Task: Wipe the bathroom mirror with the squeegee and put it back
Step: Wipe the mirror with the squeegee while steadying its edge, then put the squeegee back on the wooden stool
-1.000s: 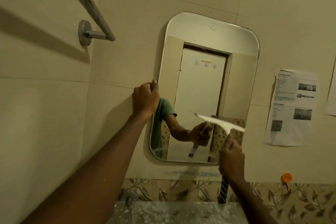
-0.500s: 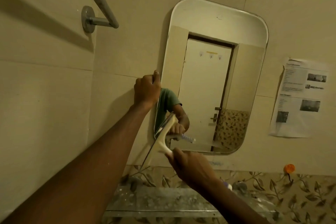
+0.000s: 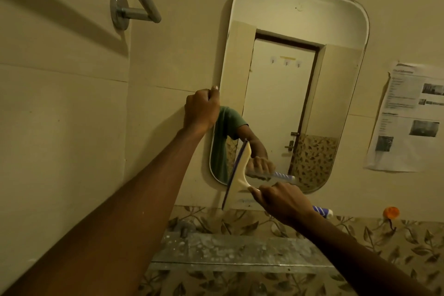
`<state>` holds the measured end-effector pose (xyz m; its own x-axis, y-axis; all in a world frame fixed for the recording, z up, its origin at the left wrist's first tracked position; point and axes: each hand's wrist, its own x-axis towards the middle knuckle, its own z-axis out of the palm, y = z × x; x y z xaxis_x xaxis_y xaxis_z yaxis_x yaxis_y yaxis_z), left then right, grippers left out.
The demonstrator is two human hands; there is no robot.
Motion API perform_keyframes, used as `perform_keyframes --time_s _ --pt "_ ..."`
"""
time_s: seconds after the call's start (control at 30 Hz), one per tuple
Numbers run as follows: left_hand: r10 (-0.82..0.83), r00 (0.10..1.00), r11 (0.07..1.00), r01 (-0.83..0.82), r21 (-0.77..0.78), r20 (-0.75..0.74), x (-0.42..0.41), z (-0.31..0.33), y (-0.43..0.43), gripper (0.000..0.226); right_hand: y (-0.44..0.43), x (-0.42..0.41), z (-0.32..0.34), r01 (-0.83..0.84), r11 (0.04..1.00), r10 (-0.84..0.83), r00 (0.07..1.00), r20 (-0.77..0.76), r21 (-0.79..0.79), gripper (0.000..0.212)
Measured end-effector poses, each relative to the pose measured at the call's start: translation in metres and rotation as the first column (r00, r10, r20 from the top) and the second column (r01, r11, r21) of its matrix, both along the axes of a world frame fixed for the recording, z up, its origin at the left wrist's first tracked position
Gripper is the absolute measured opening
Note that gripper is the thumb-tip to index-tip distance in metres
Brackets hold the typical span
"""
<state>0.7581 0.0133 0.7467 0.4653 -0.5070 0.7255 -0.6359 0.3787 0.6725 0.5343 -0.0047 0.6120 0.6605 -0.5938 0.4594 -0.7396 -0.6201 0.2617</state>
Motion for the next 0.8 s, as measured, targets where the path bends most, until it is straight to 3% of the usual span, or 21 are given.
perform_keyframes --time_s 0.1,0.2,0.27,0.37,0.43,0.53,0.7,0.8 --pt "-0.003 1.000 1.000 0.003 0.000 -0.009 -0.004 -0.009 0.001 0.037 0.007 0.015 0.000 0.002 1.000 -0.001 0.999 0.041 -0.017 0.050" --pt "-0.021 0.997 0.999 0.018 -0.048 -0.068 -0.009 -0.019 -0.003 0.033 0.007 0.034 0.011 -0.007 0.997 0.014 0.995 0.103 -0.072 0.057" --pt "-0.022 0.993 0.998 0.015 -0.055 -0.114 -0.012 -0.020 -0.005 0.035 0.001 0.028 0.013 -0.010 1.000 0.010 0.991 0.132 -0.001 0.059" --pt "-0.016 0.989 0.998 0.008 -0.055 -0.150 -0.015 -0.021 -0.006 0.036 -0.015 -0.016 0.003 0.036 0.994 -0.056 0.979 0.197 0.104 0.055" --pt "-0.003 0.987 0.998 -0.008 -0.065 -0.159 -0.020 -0.026 -0.006 0.033 -0.024 -0.058 -0.006 0.128 0.987 -0.147 0.958 0.245 0.093 0.063" --pt "0.046 0.980 0.993 -0.065 -0.095 -0.191 -0.031 -0.034 -0.006 0.026 -0.026 -0.098 -0.012 0.237 0.970 -0.242 0.951 0.192 0.050 0.074" --pt "0.073 0.958 0.988 -0.106 -0.108 -0.277 -0.044 -0.037 -0.003 0.022 -0.016 -0.056 -0.010 0.056 0.995 -0.072 0.976 0.203 0.084 0.066" --pt "0.099 0.952 0.984 -0.138 -0.115 -0.291 -0.047 -0.037 -0.004 0.028 -0.011 -0.011 -0.008 -0.026 0.999 0.019 0.978 0.208 0.033 0.072"
